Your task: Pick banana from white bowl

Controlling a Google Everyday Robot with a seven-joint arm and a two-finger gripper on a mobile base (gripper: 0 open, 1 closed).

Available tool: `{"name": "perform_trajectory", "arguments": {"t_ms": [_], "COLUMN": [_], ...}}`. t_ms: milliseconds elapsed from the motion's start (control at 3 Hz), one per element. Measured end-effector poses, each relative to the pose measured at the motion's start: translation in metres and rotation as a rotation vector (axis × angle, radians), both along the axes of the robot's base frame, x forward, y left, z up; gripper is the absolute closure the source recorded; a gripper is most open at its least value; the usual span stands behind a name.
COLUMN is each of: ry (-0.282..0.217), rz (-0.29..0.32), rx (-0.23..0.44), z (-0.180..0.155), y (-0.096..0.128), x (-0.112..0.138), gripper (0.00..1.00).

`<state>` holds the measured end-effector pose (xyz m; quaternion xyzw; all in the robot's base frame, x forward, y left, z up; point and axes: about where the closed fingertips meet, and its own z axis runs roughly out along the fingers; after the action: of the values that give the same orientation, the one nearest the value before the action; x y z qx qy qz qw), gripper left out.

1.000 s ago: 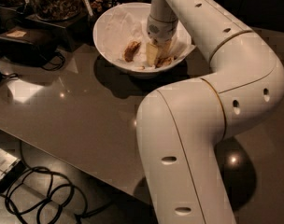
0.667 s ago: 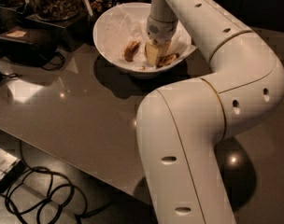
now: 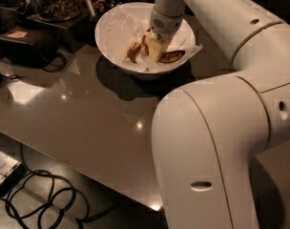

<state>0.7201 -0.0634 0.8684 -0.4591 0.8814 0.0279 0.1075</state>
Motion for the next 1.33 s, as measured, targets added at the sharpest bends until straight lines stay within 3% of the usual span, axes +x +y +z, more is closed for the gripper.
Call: {"name": "perform_trajectory", "arguments": {"t_ms": [667, 1333], "ry": [-0.009, 0.005], "rz": [0.025, 0.095], "rx": [-0.008, 0.0], "z": [0.015, 0.039], "y": [0.003, 0.013], "x": [-0.017, -0.057], "gripper": [1.0, 1.0]}}
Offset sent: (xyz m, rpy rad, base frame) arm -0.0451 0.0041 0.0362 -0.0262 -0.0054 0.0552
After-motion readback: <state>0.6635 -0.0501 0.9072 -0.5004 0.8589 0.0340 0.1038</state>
